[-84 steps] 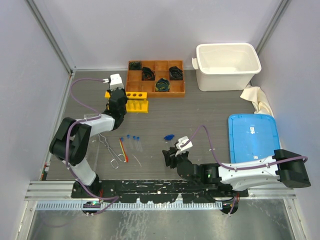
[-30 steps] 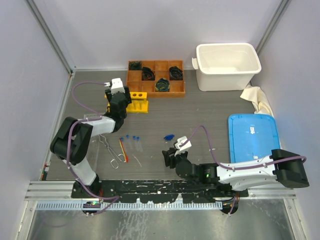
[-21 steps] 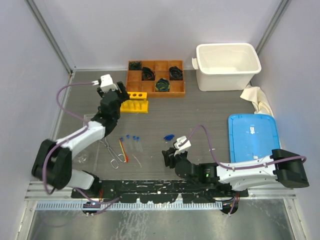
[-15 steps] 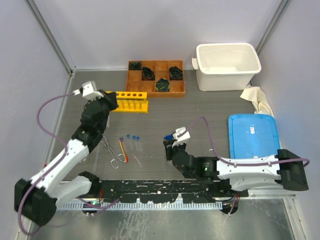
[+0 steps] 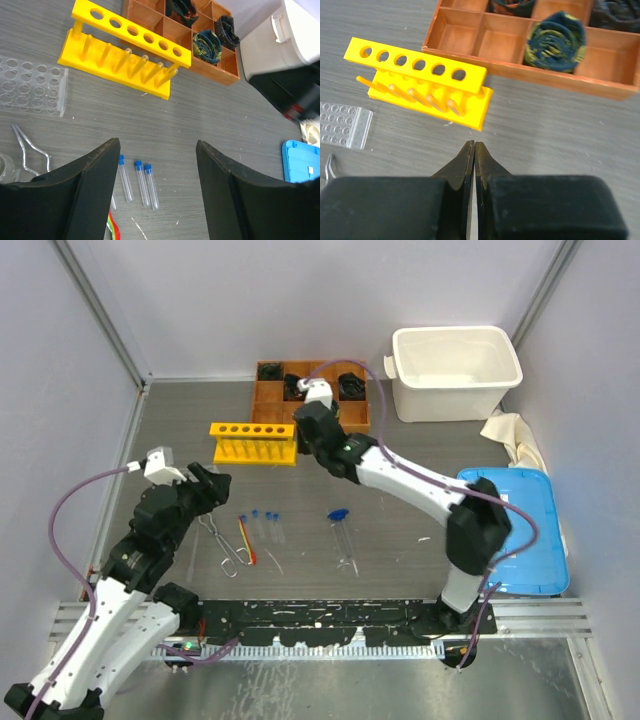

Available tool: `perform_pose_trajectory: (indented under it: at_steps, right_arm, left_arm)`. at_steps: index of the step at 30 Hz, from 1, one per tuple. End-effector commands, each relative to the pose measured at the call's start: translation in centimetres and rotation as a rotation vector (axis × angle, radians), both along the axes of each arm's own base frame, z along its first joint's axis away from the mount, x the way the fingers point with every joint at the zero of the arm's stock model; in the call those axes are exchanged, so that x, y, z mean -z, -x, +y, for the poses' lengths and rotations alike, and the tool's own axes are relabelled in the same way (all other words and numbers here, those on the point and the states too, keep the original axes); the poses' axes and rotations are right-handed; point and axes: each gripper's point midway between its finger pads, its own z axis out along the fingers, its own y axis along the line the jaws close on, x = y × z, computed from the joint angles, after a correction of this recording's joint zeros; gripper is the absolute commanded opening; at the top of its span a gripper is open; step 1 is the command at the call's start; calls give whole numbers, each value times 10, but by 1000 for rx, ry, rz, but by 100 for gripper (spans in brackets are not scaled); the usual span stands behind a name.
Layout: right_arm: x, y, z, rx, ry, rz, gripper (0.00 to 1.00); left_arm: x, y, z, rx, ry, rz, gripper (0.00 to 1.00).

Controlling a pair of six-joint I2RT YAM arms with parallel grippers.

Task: Organize the chemistry lab equipment
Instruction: Insert the test tube into the slot of the test tube rack, then move the test tube rack to the corner of the board.

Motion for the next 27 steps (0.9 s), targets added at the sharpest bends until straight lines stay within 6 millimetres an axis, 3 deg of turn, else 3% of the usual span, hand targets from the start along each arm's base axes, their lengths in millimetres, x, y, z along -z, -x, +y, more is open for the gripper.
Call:
perform_pose_trajectory:
  at_steps: [1,2,5,12,18,27]
  right_arm:
    - [35,-25,37,-141,74,164,8]
    - [49,-36,43,-142,77,193,8]
    - [63,-63,51,-147,34,242,8]
    - [101,-108,25,-85,8,327,6]
    - [128,-112,28,-135,8,391,6]
    - [165,-102,41,-194,-11,483,4]
  left_arm:
    - [-8,17,7,9,-29,48,66]
    - [-7,18,8,7,-38,63,67]
    - [-3,19,8,7,-58,100,69]
    - [-7,6,6,-9,-79,119,70]
    - [-15,-11,4,-31,-102,116,71]
    - [-9,-28,-6,-27,-110,174,72]
